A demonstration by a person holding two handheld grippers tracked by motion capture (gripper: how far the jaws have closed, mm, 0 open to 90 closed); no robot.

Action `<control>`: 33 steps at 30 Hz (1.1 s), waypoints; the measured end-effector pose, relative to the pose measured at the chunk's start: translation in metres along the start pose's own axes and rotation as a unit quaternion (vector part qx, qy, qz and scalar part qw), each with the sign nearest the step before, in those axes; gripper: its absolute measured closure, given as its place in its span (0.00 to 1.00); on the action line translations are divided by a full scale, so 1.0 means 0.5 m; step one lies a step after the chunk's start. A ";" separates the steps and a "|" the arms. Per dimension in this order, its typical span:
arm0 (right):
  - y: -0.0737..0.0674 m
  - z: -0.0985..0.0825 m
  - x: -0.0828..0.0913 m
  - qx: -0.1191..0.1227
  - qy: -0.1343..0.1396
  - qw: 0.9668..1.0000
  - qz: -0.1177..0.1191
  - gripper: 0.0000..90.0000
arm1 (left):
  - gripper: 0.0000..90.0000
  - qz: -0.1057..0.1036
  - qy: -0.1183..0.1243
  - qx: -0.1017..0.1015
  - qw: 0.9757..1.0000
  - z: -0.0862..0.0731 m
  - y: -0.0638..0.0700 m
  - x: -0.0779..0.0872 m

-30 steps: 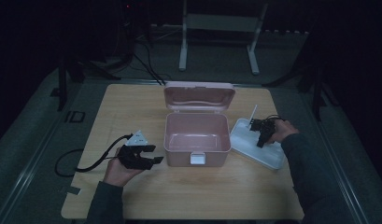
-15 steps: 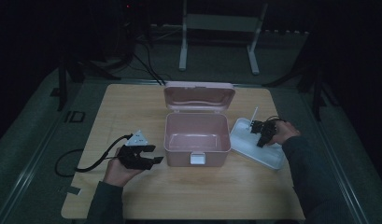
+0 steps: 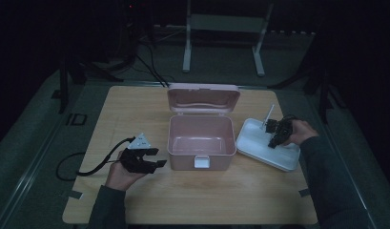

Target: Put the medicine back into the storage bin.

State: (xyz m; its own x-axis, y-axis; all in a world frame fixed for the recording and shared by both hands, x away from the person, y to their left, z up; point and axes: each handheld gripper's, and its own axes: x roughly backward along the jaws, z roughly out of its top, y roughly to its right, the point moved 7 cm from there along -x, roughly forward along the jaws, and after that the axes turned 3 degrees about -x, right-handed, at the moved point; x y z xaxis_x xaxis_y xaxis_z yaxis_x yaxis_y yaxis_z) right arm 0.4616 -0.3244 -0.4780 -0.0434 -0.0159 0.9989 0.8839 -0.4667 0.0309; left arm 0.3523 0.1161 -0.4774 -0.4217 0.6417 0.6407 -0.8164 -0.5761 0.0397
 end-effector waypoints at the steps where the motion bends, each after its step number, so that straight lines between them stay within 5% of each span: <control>1: 0.001 0.000 0.011 0.007 0.007 1.000 -0.013 1.00 | 0.46 0.000 0.000 0.000 1.000 0.000 0.000 0.000; 13: -0.028 0.005 0.137 0.045 0.039 0.998 -0.014 1.00 | 0.46 0.000 0.000 0.000 1.000 0.000 0.000 0.000; 23: -0.070 0.024 0.224 0.100 0.069 0.992 -0.017 1.00 | 0.46 -0.002 -0.001 0.001 1.000 -0.001 0.001 -0.004; 33: -0.124 0.101 0.222 0.158 0.100 0.982 0.017 1.00 | 0.46 0.000 -0.001 0.000 1.000 -0.001 -0.001 -0.001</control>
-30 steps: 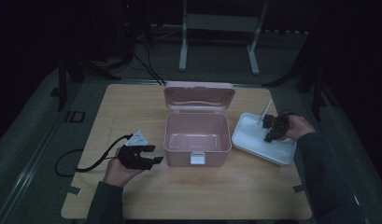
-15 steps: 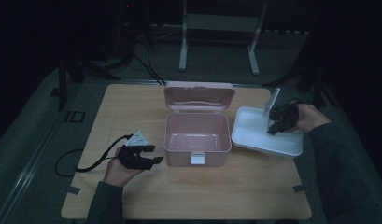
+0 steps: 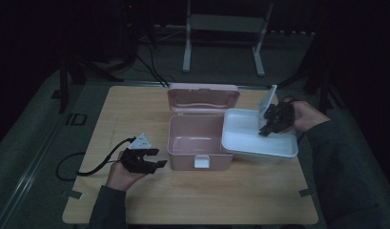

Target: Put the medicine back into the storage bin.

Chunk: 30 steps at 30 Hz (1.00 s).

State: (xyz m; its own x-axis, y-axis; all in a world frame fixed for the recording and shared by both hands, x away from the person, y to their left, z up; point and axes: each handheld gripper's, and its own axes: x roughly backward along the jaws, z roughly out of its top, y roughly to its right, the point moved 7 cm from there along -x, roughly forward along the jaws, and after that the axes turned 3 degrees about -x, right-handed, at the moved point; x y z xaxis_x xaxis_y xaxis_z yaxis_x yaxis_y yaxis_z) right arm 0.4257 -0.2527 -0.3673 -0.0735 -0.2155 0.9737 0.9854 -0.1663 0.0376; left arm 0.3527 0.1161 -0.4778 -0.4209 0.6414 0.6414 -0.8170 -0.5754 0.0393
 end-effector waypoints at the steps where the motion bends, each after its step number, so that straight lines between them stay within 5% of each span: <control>1: -0.001 0.013 -0.007 0.007 0.005 1.000 -0.004 1.00 | 0.46 0.000 0.000 0.000 1.000 0.000 0.000 0.000; 7: -0.007 0.091 -0.045 0.019 0.026 0.999 0.026 1.00 | 0.46 0.000 0.001 0.001 1.000 0.000 0.000 0.002; 20: -0.023 0.248 -0.097 0.054 0.053 0.997 0.033 1.00 | 0.46 0.001 0.005 0.003 1.000 0.000 -0.001 0.005; 30: -0.007 0.294 -0.144 0.035 0.049 0.997 0.045 1.00 | 0.46 0.000 0.009 0.003 1.000 0.001 -0.002 0.008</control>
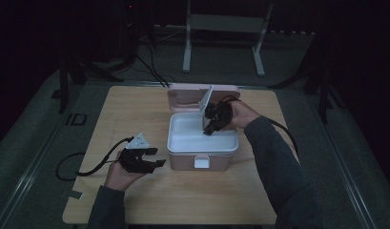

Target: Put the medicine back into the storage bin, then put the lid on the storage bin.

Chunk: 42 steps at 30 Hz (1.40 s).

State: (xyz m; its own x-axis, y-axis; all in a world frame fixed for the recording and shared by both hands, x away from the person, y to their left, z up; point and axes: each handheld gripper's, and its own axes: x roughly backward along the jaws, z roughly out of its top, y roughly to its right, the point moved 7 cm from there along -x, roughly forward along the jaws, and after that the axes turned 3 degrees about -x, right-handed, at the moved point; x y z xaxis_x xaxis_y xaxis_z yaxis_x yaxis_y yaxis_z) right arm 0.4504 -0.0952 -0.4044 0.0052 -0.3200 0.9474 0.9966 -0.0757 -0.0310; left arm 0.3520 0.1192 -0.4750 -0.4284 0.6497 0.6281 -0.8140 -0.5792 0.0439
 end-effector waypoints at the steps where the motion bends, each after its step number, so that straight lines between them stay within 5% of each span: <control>1: 0.000 0.000 -0.002 -0.004 -0.004 1.000 -0.002 1.00 | 0.46 0.000 -0.001 0.000 1.000 0.000 0.000 0.000; 6: 0.001 0.000 -0.020 0.000 -0.006 1.000 -0.013 0.96 | 0.46 0.002 0.002 0.000 1.000 0.002 0.000 0.001; 10: -0.003 -0.009 -0.020 -0.027 -0.016 0.999 -0.021 0.85 | 0.46 0.005 0.008 0.001 1.000 0.005 -0.002 0.006; 14: -0.006 -0.025 0.001 -0.024 -0.001 0.999 -0.039 0.73 | 0.46 0.008 0.014 0.000 1.000 0.010 -0.007 0.013; 17: -0.007 -0.048 0.029 -0.052 -0.002 0.996 -0.076 0.68 | 0.46 0.009 0.023 0.004 1.000 0.017 -0.012 0.020; 20: -0.010 -0.063 0.048 -0.077 0.017 0.994 -0.082 0.65 | 0.46 0.012 0.034 0.008 0.999 0.024 -0.019 0.028; 24: -0.007 -0.111 0.074 -0.127 0.042 0.986 -0.101 0.58 | 0.47 0.016 0.051 0.016 0.998 0.037 -0.032 0.040; 30: 0.028 -0.187 0.090 -0.202 0.084 0.966 -0.136 0.56 | 0.49 0.017 0.067 0.019 0.997 0.075 -0.063 0.052; 33: 0.049 -0.204 0.110 -0.239 0.113 0.952 -0.155 0.58 | 0.52 0.024 0.074 0.023 0.997 0.103 -0.089 0.057; 36: 0.069 -0.215 0.129 -0.259 0.135 0.940 -0.174 0.57 | 0.54 0.028 0.087 0.034 0.995 0.132 -0.119 0.062; 39: 0.086 -0.221 0.140 -0.267 0.154 0.933 -0.186 0.56 | 0.58 0.037 0.096 0.048 0.994 0.157 -0.149 0.064; 42: 0.105 -0.227 0.145 -0.289 0.173 0.920 -0.202 0.57 | 0.59 0.050 0.109 0.056 0.991 0.182 -0.174 0.064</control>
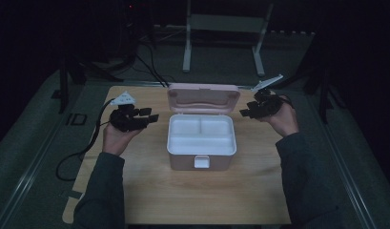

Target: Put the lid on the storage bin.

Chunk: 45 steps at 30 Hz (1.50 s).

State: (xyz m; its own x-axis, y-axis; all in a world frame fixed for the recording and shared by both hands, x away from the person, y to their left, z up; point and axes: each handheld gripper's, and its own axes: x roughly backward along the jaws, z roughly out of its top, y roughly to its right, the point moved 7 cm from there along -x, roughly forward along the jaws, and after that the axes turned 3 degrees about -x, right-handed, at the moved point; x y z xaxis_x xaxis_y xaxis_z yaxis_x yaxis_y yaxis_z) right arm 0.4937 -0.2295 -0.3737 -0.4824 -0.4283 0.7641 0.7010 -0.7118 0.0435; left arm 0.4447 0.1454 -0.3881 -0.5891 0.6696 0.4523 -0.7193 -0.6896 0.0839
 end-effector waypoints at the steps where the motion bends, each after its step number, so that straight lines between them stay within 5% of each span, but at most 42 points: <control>1: 0.006 0.001 -0.003 -0.006 0.006 1.000 -0.005 0.58 | 0.60 0.005 0.006 0.002 1.000 0.008 -0.007 -0.004; 5: 0.027 0.009 -0.018 -0.042 0.033 0.998 -0.021 0.65 | 0.65 0.016 0.021 0.027 0.999 0.035 -0.039 -0.022; 11: 0.045 0.032 -0.025 -0.087 0.078 0.993 -0.006 0.62 | 0.69 0.018 0.018 0.036 0.999 0.071 -0.051 -0.058; 17: 0.029 0.057 -0.033 -0.100 0.113 0.988 0.013 0.59 | 0.68 0.012 0.016 0.046 0.999 0.090 -0.050 -0.088; 45: -0.034 0.007 -0.006 -0.061 0.111 0.991 0.037 0.63 | 0.67 -0.008 0.010 0.039 0.999 0.031 0.003 -0.086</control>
State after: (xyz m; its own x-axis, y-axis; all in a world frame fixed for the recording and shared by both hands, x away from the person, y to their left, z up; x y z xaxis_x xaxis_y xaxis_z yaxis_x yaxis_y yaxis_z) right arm 0.4855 -0.2140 -0.3745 -0.5456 -0.5833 0.6018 0.6757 -0.7309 -0.0959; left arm 0.4747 0.1110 -0.3935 -0.5857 0.6860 0.4317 -0.6984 -0.6975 0.1607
